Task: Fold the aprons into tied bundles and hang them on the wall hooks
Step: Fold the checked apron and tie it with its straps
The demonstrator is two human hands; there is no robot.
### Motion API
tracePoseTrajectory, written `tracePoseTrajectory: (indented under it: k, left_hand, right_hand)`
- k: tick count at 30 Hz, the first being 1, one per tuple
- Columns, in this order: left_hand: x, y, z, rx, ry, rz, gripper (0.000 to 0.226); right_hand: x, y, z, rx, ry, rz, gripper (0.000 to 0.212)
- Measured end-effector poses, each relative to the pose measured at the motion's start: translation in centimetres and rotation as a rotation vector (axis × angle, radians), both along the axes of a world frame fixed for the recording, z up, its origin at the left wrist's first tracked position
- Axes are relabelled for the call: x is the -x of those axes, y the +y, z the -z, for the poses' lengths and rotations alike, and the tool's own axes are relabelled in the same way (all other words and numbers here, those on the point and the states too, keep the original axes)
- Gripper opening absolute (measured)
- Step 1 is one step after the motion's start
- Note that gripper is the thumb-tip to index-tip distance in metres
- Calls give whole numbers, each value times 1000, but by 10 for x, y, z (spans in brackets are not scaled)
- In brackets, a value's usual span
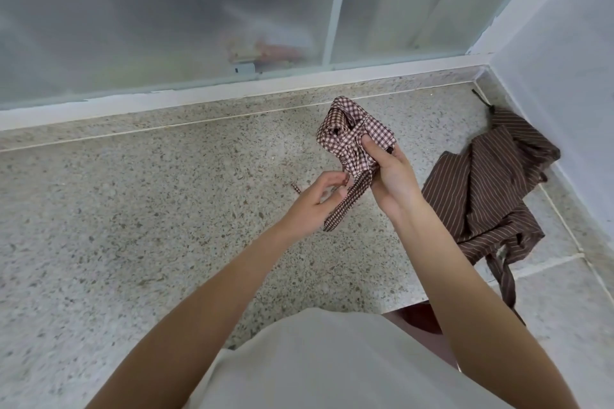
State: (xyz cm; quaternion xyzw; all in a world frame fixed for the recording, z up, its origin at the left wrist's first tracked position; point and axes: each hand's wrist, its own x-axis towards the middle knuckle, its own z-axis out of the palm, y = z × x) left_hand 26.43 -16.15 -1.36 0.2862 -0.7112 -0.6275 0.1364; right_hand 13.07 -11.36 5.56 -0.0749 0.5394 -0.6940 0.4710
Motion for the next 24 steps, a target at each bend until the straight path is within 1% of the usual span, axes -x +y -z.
tracePoseTrajectory:
  k: [3,6,8,9,10,11,13,15,16,18,19,20,22,23,24]
  left_hand:
    - [-4,-3,3,20,6,16,25]
    - [-13,-10,3,24,-11,-91,19]
    - [-21,-19,4,35,-96,-110,19]
    - [-25,-24,5,67,-151,-86,19]
    - [-30,-30,5,140,-215,-50,21]
    - [-34,-37,4,212,-273,-13,22]
    - [-40,-52,-2,363,-368,27,17]
    - [-44,-68,-9,512,-409,19,20]
    - [-46,-74,-16,566,-415,0,24]
    - [-45,-80,-30,647,-394,-43,27]
    - [-44,-79,-36,677,-380,-55,26]
    - [-42,-75,-41,706,-364,-59,25]
    - [-39,-62,-45,725,-316,-61,21]
    - [-38,-54,-45,716,-282,-61,19]
    - [-40,-47,-40,696,-256,-70,18]
  right_hand:
    - [0,1,-1,16,-16,-2,19]
    - [3,3,-2,37,-9,-8,19]
    - [5,6,-3,51,20,-81,18]
    - [7,8,-3,57,54,-139,19]
    - [8,11,-3,51,133,-215,19]
    - [10,14,-3,27,278,-307,17]
    - [15,21,-2,-41,679,-532,19]
    - [18,23,6,-106,1087,-739,21]
    - [17,24,14,-130,1275,-809,19]
    - [13,24,29,-223,1567,-864,16]
    - [10,23,36,-277,1642,-830,17]
    - [8,21,41,-315,1669,-757,19]
    - [1,16,46,-360,1609,-568,18]
    - [-2,13,46,-382,1525,-471,17]
    - [-5,9,46,-403,1395,-388,18]
